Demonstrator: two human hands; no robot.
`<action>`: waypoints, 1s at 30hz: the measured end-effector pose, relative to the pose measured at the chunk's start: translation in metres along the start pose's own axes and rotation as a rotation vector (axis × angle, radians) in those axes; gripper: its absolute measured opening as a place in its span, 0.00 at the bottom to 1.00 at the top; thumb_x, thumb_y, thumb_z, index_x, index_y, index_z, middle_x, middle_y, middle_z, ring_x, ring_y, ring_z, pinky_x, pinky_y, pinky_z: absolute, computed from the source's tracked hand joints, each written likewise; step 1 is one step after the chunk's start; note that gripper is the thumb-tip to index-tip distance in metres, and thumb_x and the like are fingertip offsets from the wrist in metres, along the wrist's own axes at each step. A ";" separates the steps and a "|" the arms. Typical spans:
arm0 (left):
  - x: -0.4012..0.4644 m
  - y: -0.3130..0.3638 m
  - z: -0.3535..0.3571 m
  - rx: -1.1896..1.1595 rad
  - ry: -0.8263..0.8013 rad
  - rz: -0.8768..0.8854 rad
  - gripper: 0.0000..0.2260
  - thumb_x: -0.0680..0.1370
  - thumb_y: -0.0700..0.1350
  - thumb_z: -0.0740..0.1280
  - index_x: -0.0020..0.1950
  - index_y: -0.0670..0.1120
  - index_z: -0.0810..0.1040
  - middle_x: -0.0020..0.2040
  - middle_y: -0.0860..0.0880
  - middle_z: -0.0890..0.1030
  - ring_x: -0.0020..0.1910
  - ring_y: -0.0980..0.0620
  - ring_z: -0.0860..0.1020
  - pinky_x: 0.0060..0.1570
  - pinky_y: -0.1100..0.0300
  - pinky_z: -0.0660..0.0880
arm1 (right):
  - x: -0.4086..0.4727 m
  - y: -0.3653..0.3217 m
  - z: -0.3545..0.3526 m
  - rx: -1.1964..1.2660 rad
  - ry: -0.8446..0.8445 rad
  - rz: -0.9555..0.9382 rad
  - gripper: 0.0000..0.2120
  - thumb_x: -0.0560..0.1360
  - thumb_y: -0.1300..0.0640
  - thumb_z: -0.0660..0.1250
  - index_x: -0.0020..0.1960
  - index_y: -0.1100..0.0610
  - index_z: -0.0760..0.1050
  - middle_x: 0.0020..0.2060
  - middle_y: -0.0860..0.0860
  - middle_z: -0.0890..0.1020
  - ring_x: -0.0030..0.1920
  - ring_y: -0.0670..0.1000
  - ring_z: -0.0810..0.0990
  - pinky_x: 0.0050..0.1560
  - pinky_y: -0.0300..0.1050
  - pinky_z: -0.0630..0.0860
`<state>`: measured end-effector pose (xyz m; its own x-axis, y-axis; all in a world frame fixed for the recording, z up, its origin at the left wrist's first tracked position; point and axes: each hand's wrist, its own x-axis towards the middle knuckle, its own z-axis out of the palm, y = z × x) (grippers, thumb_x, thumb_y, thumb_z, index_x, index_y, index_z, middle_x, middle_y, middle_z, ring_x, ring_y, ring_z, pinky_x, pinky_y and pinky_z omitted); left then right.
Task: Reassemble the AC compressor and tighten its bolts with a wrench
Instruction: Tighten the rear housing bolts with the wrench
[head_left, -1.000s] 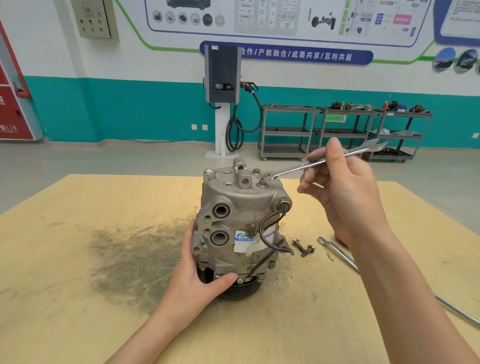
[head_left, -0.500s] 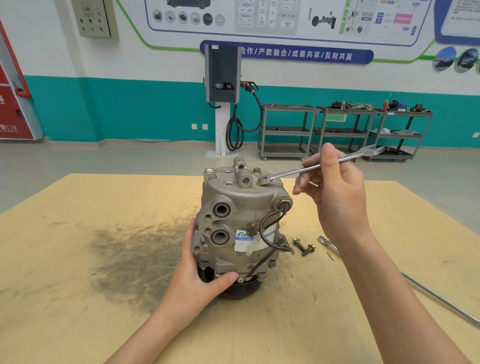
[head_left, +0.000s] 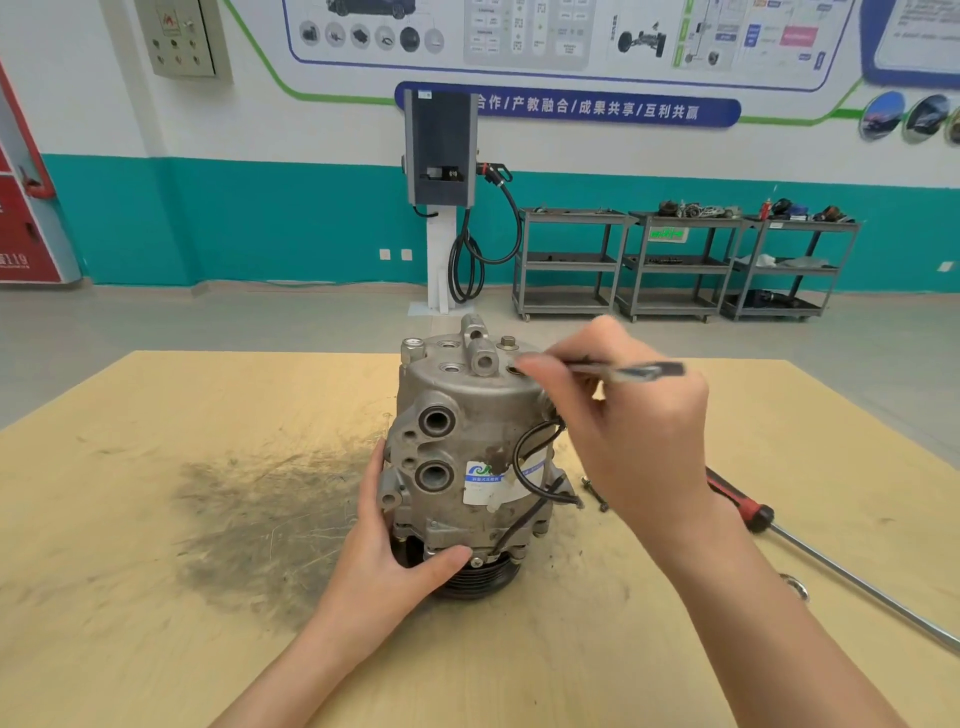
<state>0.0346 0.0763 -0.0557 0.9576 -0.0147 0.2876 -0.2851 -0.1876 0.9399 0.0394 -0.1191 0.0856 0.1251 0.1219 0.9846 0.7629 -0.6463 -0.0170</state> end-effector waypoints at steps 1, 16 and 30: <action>0.000 -0.001 0.000 0.003 -0.001 0.001 0.52 0.57 0.63 0.76 0.73 0.68 0.47 0.68 0.64 0.71 0.61 0.74 0.71 0.52 0.83 0.64 | 0.000 -0.002 0.000 -0.024 -0.002 -0.028 0.20 0.79 0.50 0.63 0.36 0.64 0.78 0.28 0.53 0.78 0.26 0.49 0.73 0.27 0.39 0.68; 0.001 -0.003 -0.001 0.016 0.021 -0.003 0.49 0.59 0.64 0.80 0.65 0.76 0.47 0.67 0.64 0.73 0.59 0.77 0.71 0.50 0.85 0.63 | 0.011 0.022 -0.009 0.686 0.005 0.929 0.16 0.84 0.53 0.55 0.43 0.59 0.74 0.26 0.49 0.76 0.29 0.48 0.77 0.36 0.46 0.77; 0.001 -0.007 -0.002 -0.006 0.010 0.023 0.57 0.53 0.74 0.75 0.75 0.66 0.48 0.63 0.73 0.73 0.63 0.72 0.72 0.53 0.82 0.65 | 0.002 0.016 -0.004 0.444 0.028 0.623 0.14 0.79 0.45 0.60 0.41 0.54 0.72 0.28 0.50 0.78 0.28 0.51 0.77 0.33 0.47 0.74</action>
<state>0.0377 0.0793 -0.0613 0.9503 -0.0096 0.3112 -0.3077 -0.1812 0.9341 0.0491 -0.1319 0.0884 0.6041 -0.1886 0.7743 0.7409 -0.2250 -0.6328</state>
